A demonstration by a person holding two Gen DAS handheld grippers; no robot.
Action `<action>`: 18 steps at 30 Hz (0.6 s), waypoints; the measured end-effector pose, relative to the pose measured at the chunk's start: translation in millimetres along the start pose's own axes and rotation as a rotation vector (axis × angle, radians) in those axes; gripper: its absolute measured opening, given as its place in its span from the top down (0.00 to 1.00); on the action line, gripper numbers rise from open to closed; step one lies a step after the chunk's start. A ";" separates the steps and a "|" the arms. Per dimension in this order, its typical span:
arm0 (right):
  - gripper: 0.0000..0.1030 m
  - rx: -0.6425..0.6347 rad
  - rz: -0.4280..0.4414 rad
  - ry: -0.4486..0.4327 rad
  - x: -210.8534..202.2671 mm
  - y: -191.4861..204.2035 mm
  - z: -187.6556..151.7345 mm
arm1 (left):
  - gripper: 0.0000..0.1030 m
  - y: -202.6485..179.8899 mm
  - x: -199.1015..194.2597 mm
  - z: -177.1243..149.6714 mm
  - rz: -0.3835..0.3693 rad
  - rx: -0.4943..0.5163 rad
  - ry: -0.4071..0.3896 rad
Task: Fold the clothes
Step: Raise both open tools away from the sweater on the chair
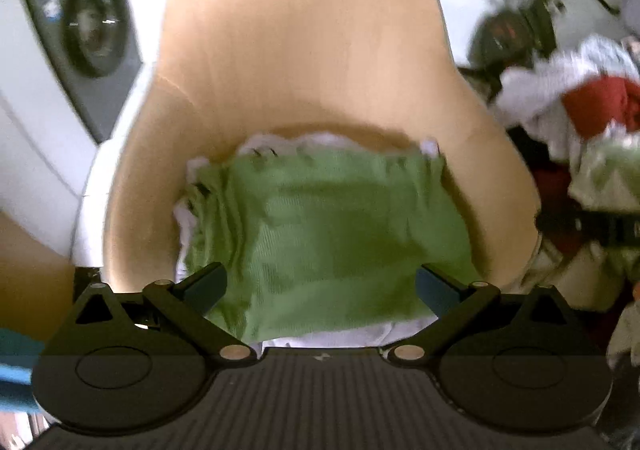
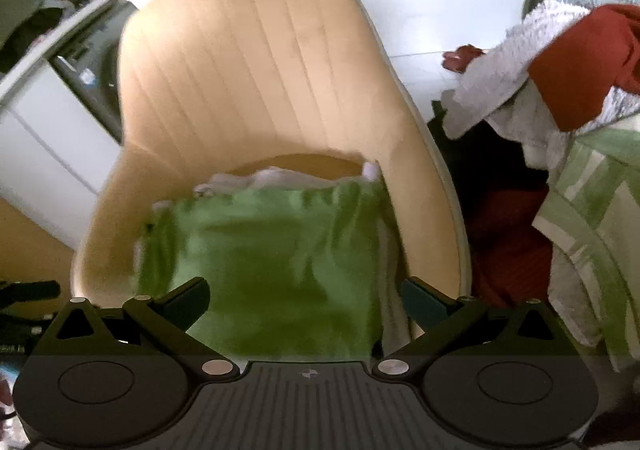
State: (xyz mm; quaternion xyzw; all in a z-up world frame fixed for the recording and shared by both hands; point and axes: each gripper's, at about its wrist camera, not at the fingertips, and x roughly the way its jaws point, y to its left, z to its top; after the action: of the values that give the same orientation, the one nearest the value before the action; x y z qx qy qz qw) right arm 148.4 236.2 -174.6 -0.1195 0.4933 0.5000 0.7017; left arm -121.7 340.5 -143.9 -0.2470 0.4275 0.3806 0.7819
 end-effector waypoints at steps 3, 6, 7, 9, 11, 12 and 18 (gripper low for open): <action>0.01 -0.019 0.000 -0.005 -25.4 3.8 4.9 | 0.01 -7.5 -24.7 4.8 0.022 -0.010 -0.034; 0.01 -0.033 -0.006 -0.017 -53.7 8.4 9.2 | 0.01 -12.9 -46.1 11.1 0.022 -0.019 -0.058; 0.01 -0.035 -0.005 -0.020 -61.9 9.6 10.8 | 0.01 -14.6 -52.5 13.5 0.019 -0.024 -0.069; 0.01 -0.035 -0.005 -0.025 -76.5 12.3 13.3 | 0.01 -17.4 -66.3 18.5 0.001 -0.034 -0.095; 0.01 -0.028 -0.009 -0.032 -91.2 15.5 16.0 | 0.01 -20.3 -77.9 22.4 -0.014 -0.037 -0.106; 0.01 -0.019 -0.011 -0.037 -97.7 17.3 16.5 | 0.01 -22.5 -82.9 24.5 -0.012 -0.033 -0.109; 0.01 -0.006 -0.070 -0.082 -136.7 41.1 11.2 | 0.01 -24.2 -116.3 23.3 -0.073 -0.002 -0.139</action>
State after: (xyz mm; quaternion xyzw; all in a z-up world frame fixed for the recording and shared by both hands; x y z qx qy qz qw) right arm 119.3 183.2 -44.9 -0.1181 0.4582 0.4808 0.7382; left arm -131.0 298.2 -30.9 -0.2361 0.3627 0.3687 0.8227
